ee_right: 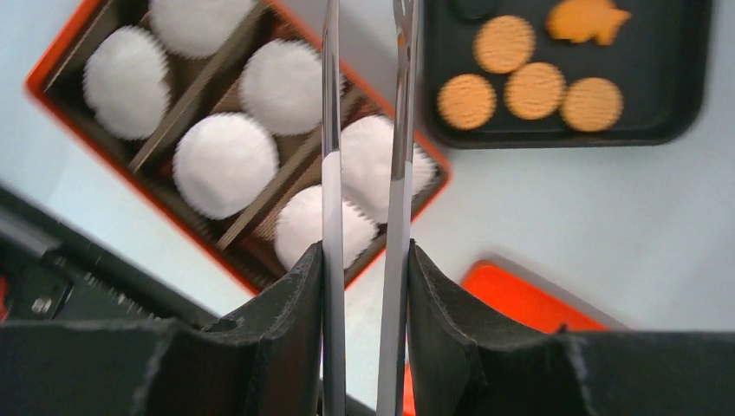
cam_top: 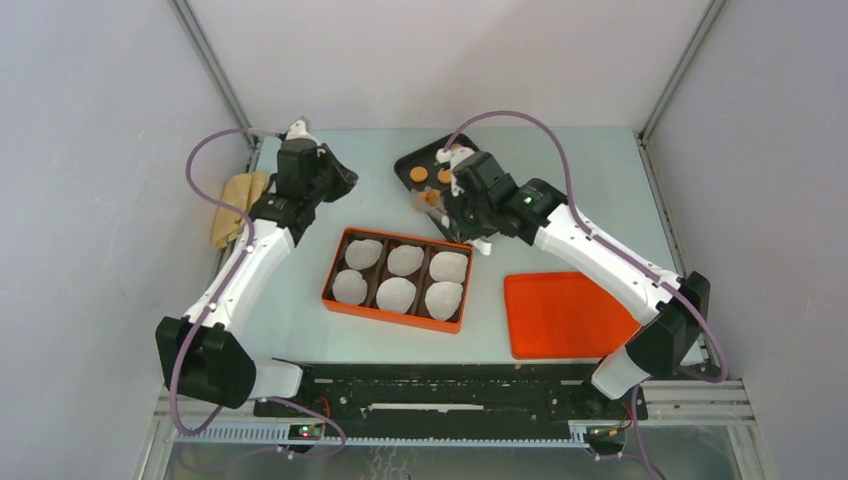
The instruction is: Pack the cookies
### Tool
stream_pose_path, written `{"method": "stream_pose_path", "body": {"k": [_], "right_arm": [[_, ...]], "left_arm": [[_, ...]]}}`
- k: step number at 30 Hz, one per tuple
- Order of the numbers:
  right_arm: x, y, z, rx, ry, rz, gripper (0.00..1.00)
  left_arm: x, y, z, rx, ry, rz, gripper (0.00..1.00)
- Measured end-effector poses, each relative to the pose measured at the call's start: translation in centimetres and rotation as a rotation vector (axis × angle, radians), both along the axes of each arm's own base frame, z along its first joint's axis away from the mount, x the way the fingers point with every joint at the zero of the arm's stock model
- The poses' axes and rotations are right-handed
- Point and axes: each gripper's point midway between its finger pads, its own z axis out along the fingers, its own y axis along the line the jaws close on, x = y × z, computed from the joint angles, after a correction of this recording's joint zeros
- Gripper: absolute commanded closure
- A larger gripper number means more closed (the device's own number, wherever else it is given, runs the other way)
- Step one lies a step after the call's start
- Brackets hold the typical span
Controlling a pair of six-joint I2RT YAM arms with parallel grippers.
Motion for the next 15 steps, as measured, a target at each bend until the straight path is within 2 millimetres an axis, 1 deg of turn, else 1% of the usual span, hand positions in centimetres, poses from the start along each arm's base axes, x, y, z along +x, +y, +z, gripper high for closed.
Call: {"method": "stream_pose_path", "body": {"k": [2,4,5,7,9,11,15], "right_arm": [[-1.8,1.7,-0.2,0.010,0.024,0.072,0.88],[-3.3,3.0,-0.4,0.019,0.049,0.129,0.88],[-4.2,4.1,-0.4,0.029,0.063,0.168,0.89],[-5.2,5.6,-0.5,0.046,0.083,0.221,0.89],[-6.1,7.2,-0.8,0.056,0.105,0.268,0.89],[-6.7,8.4,-1.4,0.059,0.128,0.302,0.89],[-7.5,10.3,-3.6,0.058,0.191,0.354,0.89]], "left_arm": [[-0.4,0.2,-0.3,0.004,0.005,0.006,1.00],[-1.0,0.6,-0.5,0.013,0.013,0.018,1.00],[-1.2,0.9,-0.3,0.019,0.011,0.027,1.00],[-1.7,1.3,0.3,0.030,-0.002,0.041,1.00],[-2.1,1.8,1.3,0.036,-0.027,0.059,1.00],[-2.5,2.2,2.0,0.043,-0.048,0.069,1.00],[-2.7,2.5,2.7,0.051,-0.069,0.079,1.00]]}}
